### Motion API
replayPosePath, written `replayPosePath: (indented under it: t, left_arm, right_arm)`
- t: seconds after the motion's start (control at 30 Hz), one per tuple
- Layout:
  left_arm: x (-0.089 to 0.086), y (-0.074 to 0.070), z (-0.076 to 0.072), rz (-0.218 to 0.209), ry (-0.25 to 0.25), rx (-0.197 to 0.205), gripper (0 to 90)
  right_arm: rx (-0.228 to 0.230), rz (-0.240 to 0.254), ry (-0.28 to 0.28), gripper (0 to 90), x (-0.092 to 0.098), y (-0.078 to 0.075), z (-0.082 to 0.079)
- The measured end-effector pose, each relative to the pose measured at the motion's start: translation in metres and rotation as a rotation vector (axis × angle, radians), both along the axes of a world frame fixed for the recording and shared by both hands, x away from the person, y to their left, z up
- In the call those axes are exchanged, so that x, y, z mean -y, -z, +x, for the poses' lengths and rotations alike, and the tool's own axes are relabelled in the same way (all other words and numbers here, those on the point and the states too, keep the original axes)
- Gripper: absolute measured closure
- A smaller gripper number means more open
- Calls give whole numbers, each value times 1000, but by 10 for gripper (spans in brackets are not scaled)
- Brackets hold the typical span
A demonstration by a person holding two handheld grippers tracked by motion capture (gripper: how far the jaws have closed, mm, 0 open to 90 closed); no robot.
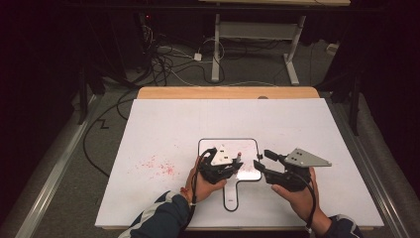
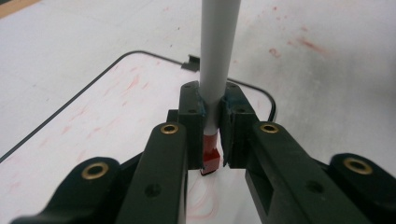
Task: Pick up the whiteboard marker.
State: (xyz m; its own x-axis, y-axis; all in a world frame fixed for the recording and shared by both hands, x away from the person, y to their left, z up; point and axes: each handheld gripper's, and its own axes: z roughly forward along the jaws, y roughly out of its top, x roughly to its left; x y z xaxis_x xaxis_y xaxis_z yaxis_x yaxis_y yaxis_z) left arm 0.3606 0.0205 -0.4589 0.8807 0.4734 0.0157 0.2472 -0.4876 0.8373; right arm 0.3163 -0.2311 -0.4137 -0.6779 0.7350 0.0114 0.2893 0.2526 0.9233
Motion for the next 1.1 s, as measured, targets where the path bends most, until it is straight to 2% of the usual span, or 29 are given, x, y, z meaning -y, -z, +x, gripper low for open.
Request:
replayPosePath:
  t: [0.07,0.13,0.2,0.27,0.33,0.47,0.53,0.6,0.73,0.8,0.83,0.93,1.03,1.07,1.1]
  left_arm:
    - [-13,0,1,-8,-29,-22,788]
    - [-23,0,1,-2,-49,-33,788]
    - [-32,-1,0,12,-70,-31,788]
    - [-46,1,-2,0,-98,-33,788]
    - [-51,1,-3,-6,-110,-35,788]
    - [-76,4,-13,-9,-138,-17,788]
    - [-84,5,-15,-9,-157,-10,787]
    - [-88,7,-14,-29,-160,-21,787]
    - [-81,8,-14,-41,-140,-10,788]
    - [-69,8,-11,-39,-111,-3,788]
    - [-69,8,-11,-39,-111,-3,788]
    - [-54,8,-8,-51,-85,-3,788]
    - [-40,8,-8,-53,-50,0,788]
    - [-34,8,-9,-59,-22,2,788]
    - [-30,8,-10,-48,-13,5,788]
  right_arm:
    - [2,-10,51,454,15,1,-1]
    - [9,-30,69,451,24,2,-1]
    - [28,-65,99,447,33,5,-3]
    - [40,-102,117,429,39,8,-4]
    - [52,-133,125,406,44,9,-6]
    - [74,-157,130,372,52,13,-12]
    - [83,-165,134,370,54,13,-13]
    - [89,-175,137,350,56,14,-15]
    - [81,-194,120,343,55,15,-20]
    - [86,-203,102,344,53,15,-24]
    - [88,-205,95,344,52,15,-25]
    - [88,-206,85,344,51,15,-27]
    - [84,-209,66,342,49,17,-28]
    - [88,-208,57,341,49,18,-28]
    - [88,-208,57,341,49,18,-28]
